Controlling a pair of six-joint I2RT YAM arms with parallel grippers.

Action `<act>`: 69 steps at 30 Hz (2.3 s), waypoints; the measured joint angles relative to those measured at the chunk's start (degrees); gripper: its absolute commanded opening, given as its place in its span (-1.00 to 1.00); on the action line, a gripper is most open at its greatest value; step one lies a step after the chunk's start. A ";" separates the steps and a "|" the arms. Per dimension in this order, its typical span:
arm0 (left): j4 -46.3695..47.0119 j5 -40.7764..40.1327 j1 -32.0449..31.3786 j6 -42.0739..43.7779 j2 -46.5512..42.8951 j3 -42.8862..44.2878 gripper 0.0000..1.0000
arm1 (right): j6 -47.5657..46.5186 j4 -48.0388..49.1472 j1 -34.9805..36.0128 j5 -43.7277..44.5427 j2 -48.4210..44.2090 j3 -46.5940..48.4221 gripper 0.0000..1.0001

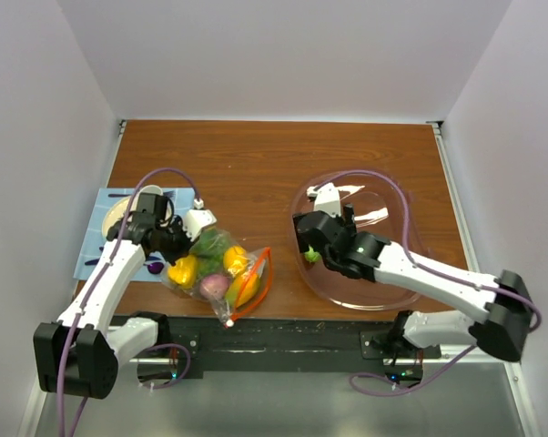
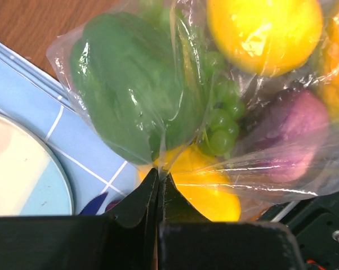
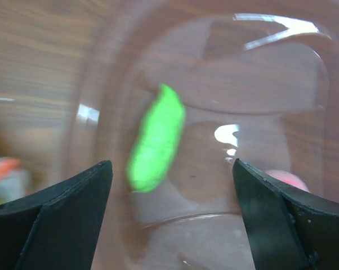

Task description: Open the zip-top bag and remove the fake food

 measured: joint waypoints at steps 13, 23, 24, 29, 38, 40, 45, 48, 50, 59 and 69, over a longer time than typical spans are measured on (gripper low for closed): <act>-6.62 8.13 0.00 -2.64 -0.42 10.36 -1.00 | -3.93 18.73 17.46 -11.04 -8.48 -14.34 0.31; -7.15 6.67 0.00 -2.82 -0.39 7.56 0.58 | -7.52 27.50 26.53 -14.36 5.62 -11.93 0.26; -7.21 6.32 0.00 -2.86 -0.39 7.54 0.66 | -7.63 28.13 26.86 -14.47 5.73 -11.65 0.26; -7.41 4.04 0.00 -2.25 -1.16 7.54 0.61 | -7.76 28.13 26.93 -13.62 6.25 -9.62 0.16; -8.02 -2.27 0.79 2.05 -8.41 7.48 0.49 | -7.78 16.68 27.19 -7.34 1.18 -8.70 -0.02; -8.07 -2.51 2.58 3.13 -8.66 7.39 0.59 | -7.34 14.16 27.28 -5.79 -1.62 -9.33 -0.04; -8.79 -0.24 12.55 7.56 -5.44 7.54 0.75 | -6.10 5.97 27.17 -1.20 -7.34 -10.51 -0.09; -9.86 2.16 17.05 10.25 -1.18 7.91 0.76 | -4.98 1.81 26.88 1.01 -9.07 -10.75 0.08; -10.84 3.67 18.62 11.80 1.09 7.91 0.78 | -3.69 -0.39 26.43 2.58 -9.33 -10.73 0.51; -11.23 9.22 19.15 15.04 3.48 5.79 0.81 | -1.99 -5.57 27.52 6.84 -7.61 -2.36 0.93; -6.40 12.28 19.15 14.91 8.81 3.04 0.71 | -6.86 7.45 37.16 2.16 5.11 1.01 0.77</act>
